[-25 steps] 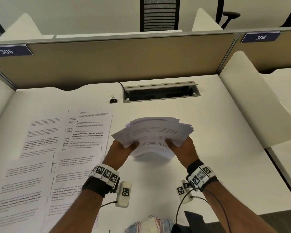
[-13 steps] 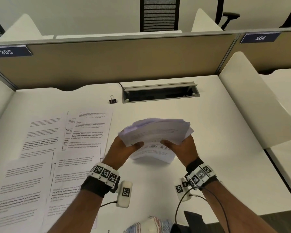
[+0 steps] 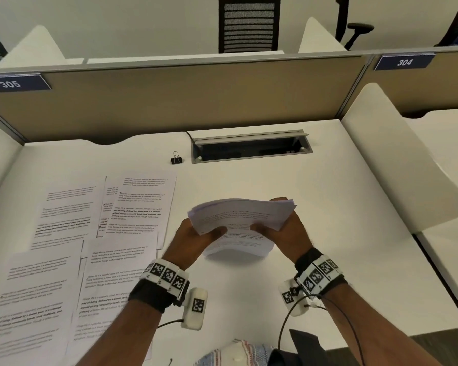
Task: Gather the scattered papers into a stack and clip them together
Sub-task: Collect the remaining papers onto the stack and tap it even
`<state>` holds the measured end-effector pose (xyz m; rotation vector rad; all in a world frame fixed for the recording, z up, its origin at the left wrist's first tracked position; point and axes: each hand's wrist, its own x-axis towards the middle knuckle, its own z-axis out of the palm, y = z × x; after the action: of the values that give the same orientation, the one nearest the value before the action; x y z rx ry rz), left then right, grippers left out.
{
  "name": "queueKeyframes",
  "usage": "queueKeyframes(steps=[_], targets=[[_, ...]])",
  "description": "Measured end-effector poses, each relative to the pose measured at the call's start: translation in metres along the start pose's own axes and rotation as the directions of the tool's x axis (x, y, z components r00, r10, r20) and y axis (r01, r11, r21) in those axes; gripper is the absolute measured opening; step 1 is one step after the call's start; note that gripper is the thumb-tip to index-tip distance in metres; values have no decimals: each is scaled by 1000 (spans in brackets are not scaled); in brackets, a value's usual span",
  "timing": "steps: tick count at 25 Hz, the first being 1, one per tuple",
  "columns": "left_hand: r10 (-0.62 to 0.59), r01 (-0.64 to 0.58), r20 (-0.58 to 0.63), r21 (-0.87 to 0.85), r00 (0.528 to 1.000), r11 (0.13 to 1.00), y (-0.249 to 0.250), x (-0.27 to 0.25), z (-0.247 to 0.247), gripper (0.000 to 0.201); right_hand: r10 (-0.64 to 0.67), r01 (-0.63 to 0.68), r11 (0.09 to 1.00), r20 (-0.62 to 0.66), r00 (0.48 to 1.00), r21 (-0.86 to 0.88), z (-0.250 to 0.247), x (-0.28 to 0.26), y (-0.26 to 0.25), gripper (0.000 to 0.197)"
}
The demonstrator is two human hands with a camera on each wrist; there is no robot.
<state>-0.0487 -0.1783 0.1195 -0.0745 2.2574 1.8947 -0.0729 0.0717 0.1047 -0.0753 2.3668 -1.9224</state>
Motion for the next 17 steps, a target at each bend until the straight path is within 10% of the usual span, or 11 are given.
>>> queueKeyframes(steps=[11,17], targets=[[152,-152,-110,13,982,988,17,-10,-1,46,-77,79,996,-45,996,28,1,-2,-16,55],[564,-499,-69,388,823,775,23,-18,-9,56,-35,36,999,-62,997,13,5,-2,-14,51]])
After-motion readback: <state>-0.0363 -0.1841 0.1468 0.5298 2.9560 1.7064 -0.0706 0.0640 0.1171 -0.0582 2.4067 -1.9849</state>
